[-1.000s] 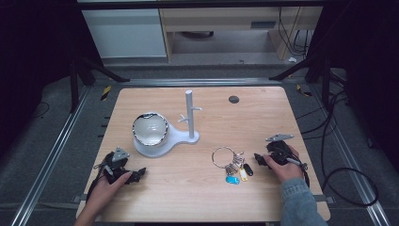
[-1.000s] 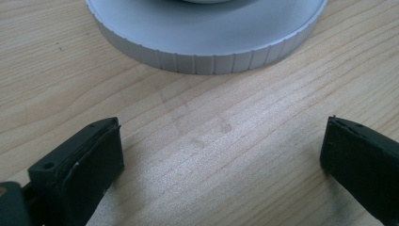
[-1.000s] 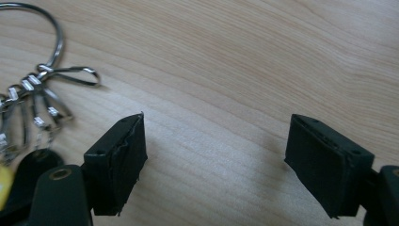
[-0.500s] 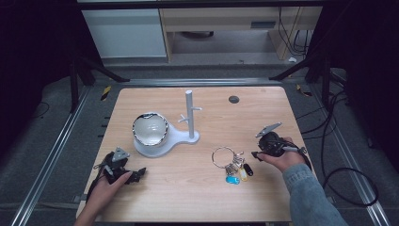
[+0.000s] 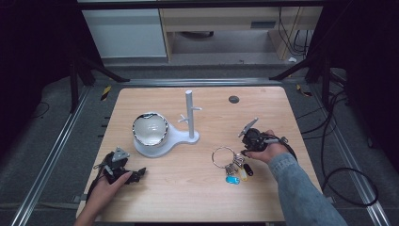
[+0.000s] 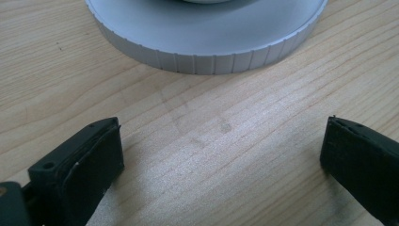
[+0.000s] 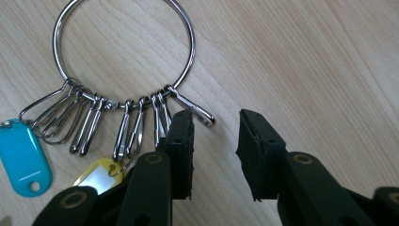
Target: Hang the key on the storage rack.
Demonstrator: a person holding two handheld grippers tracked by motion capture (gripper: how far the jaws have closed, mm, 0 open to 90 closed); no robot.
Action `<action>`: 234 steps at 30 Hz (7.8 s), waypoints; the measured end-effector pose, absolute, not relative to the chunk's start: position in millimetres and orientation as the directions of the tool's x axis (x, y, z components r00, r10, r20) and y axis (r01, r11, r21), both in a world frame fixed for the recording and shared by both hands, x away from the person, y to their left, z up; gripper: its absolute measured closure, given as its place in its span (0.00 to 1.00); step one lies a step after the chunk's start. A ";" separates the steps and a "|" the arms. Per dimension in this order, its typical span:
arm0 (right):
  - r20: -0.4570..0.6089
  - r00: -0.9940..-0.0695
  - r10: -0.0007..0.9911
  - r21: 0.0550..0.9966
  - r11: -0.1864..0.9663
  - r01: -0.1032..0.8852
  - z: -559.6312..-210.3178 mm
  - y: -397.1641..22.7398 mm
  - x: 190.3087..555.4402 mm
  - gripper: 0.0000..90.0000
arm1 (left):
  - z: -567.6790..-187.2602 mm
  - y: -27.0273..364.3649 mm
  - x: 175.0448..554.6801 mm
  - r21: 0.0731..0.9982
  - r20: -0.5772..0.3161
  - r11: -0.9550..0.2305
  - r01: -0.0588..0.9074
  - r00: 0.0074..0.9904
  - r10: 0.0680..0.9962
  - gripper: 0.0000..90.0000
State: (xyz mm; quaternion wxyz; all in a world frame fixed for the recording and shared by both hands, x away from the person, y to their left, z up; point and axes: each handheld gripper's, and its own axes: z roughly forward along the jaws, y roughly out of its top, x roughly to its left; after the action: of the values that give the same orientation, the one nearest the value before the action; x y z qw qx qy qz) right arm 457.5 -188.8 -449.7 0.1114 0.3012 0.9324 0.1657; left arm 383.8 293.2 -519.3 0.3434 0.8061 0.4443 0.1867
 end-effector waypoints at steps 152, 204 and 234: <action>-0.151 -0.883 0.445 0.273 0.877 0.395 -239.6 -97.7 497.1 0.99 | -519.4 293.2 383.6 0.721 -0.005 -0.369 0.587 0.537 0.844 0.00; -0.124 -0.922 0.366 0.253 0.910 0.327 -247.1 -31.6 511.7 0.99 | -519.4 293.2 383.6 0.721 -0.005 -0.369 0.587 0.537 0.844 0.00; -0.070 -0.933 0.353 0.233 0.915 0.329 -255.3 -22.0 532.2 0.99 | -519.4 293.2 383.6 0.721 -0.005 -0.369 0.586 0.537 0.844 0.00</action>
State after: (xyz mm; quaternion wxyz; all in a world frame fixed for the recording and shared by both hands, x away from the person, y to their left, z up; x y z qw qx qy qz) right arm 532.2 -22.0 -255.3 0.0556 0.1745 0.9770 0.1095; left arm 383.6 293.2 -519.4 0.3446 0.8060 0.4436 0.1867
